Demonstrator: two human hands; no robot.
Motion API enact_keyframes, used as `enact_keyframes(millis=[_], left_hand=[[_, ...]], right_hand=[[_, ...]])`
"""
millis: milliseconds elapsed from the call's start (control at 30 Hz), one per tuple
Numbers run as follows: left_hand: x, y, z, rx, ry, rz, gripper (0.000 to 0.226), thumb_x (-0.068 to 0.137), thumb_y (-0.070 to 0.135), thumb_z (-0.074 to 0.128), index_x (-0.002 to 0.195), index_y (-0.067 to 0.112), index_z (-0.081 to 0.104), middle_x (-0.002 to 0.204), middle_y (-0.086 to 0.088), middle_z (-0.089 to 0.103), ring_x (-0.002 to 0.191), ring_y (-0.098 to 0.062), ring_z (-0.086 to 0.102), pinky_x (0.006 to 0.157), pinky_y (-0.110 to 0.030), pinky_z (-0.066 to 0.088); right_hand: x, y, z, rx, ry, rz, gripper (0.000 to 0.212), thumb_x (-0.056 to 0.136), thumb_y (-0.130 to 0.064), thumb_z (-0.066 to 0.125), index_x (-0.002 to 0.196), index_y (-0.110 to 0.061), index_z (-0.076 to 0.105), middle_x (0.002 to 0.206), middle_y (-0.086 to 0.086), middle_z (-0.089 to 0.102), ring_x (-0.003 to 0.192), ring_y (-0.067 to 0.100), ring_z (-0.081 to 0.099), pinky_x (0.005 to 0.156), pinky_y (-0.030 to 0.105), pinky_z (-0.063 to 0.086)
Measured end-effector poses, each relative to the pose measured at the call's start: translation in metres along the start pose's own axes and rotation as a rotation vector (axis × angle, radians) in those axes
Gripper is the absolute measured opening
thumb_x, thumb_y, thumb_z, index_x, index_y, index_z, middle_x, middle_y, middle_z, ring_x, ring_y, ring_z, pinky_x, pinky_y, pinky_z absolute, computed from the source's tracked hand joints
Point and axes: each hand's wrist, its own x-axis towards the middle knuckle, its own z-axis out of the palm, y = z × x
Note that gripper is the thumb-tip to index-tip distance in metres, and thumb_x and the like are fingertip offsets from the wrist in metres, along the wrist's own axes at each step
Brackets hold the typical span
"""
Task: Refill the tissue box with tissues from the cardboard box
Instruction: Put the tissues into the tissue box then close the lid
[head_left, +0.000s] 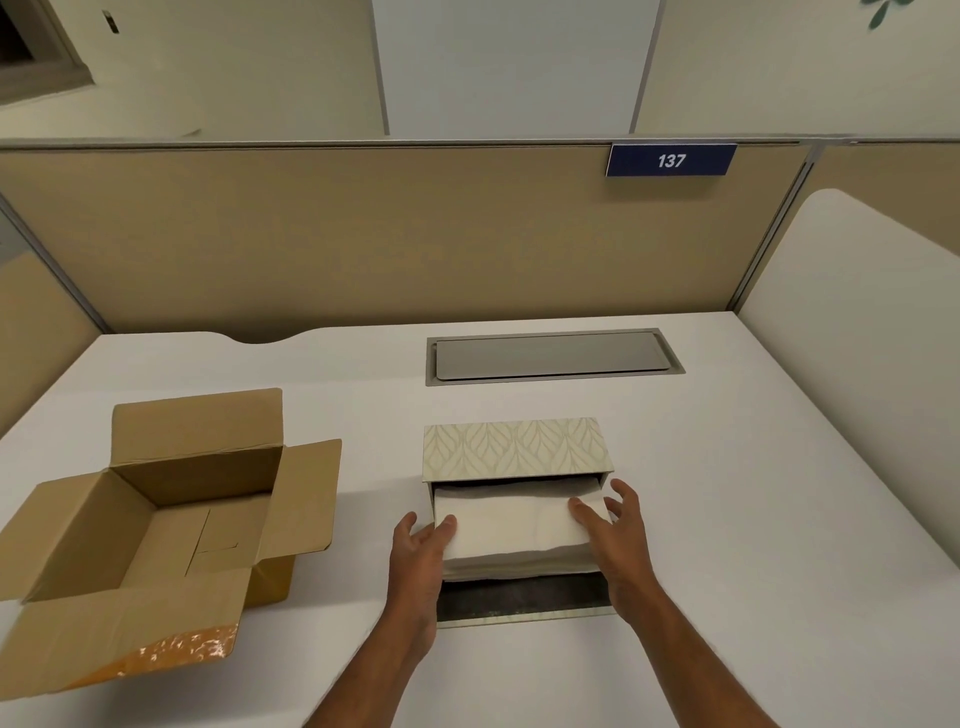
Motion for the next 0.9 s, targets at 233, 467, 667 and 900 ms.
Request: enact_keyframes(millis=[233, 467, 667, 900], left_hand=[[-0.002, 0.012, 0.002, 0.032, 0.023, 0.122, 0.064, 0.092, 0.029, 0.065, 0.147, 0.024, 0.033, 0.151, -0.006, 0.043, 0.135, -0.027, 0.042, 0.104, -0.042, 0.037], [0.009, 0.038, 0.007, 0.077, 0.062, 0.314, 0.05, 0.097, 0.031, 0.056, 0.145, 0.024, 0.043, 0.148, 0.001, 0.049, 0.136, -0.018, 0.045, 0.104, -0.029, 0.037], [0.012, 0.055, 0.01, -0.006, 0.142, 0.267, 0.034, 0.093, 0.016, 0.064, 0.127, 0.01, 0.063, 0.116, -0.002, 0.069, 0.1, -0.013, 0.062, 0.096, -0.027, 0.045], [0.002, 0.048, 0.004, -0.001, 0.18, 0.276, 0.021, 0.091, 0.01, 0.066, 0.111, 0.016, 0.067, 0.101, 0.002, 0.07, 0.089, -0.001, 0.063, 0.068, -0.01, 0.047]], right_hand=[[-0.001, -0.007, -0.002, -0.062, 0.038, -0.066, 0.075, 0.088, -0.022, 0.074, 0.149, -0.031, 0.031, 0.154, 0.005, 0.037, 0.135, 0.025, 0.042, 0.097, 0.035, 0.041], [0.003, -0.043, 0.001, -0.043, 0.141, -0.261, 0.053, 0.094, -0.024, 0.065, 0.142, -0.029, 0.043, 0.141, 0.0, 0.049, 0.126, 0.021, 0.05, 0.105, 0.041, 0.045], [0.018, -0.055, 0.01, -0.167, 0.206, -0.322, 0.029, 0.093, -0.011, 0.066, 0.122, -0.014, 0.063, 0.12, 0.004, 0.066, 0.113, 0.022, 0.06, 0.087, 0.028, 0.049], [0.014, -0.046, 0.002, -0.131, 0.217, -0.312, 0.032, 0.091, -0.003, 0.066, 0.12, -0.016, 0.064, 0.113, 0.005, 0.065, 0.104, 0.022, 0.062, 0.069, 0.017, 0.049]])
